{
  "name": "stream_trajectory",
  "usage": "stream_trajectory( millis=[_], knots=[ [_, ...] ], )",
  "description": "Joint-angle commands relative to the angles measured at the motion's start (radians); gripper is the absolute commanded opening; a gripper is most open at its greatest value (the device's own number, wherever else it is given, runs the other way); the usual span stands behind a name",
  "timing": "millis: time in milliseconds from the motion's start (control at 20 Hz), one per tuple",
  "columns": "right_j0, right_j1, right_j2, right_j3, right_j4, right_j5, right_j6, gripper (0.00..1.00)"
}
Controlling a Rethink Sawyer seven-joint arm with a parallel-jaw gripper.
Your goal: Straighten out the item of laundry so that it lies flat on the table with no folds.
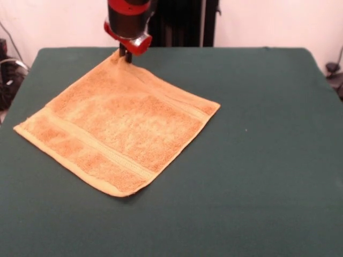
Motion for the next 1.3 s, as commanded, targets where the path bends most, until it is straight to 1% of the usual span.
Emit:
stream_trajectory(
  millis=[50,150,300,350,500,600,650,800,950,1050,1150,1300],
  knots=[
    [0.013,0.056,0.065,0.065,-0.009,0.046,0.162,0.00],
    [0.002,0.074,0.073,0.054,-0.005,0.028,0.161,0.00],
    [-0.041,0.108,0.120,0.049,-0.006,-0.081,0.142,0.00],
    [-0.049,0.114,0.126,0.045,-0.020,-0.108,0.129,1.00],
    [-0.043,0.132,0.115,0.021,-0.039,-0.157,0.125,1.00],
    [-0.069,0.144,0.151,0.028,-0.010,-0.193,0.148,1.00],
    [-0.060,0.148,0.145,0.018,-0.008,-0.201,0.157,1.00],
    [-0.050,0.151,0.143,-0.004,-0.004,-0.161,0.151,1.00],
    [-0.018,0.135,0.118,-0.020,-0.003,-0.121,0.157,1.00],
    [-0.022,0.121,0.125,-0.027,-0.025,-0.169,0.133,1.00],
    [-0.044,0.099,0.154,-0.036,-0.057,-0.193,0.086,1.00],
    [-0.070,0.058,0.194,-0.051,-0.111,-0.197,0.021,1.00]
  ],
)
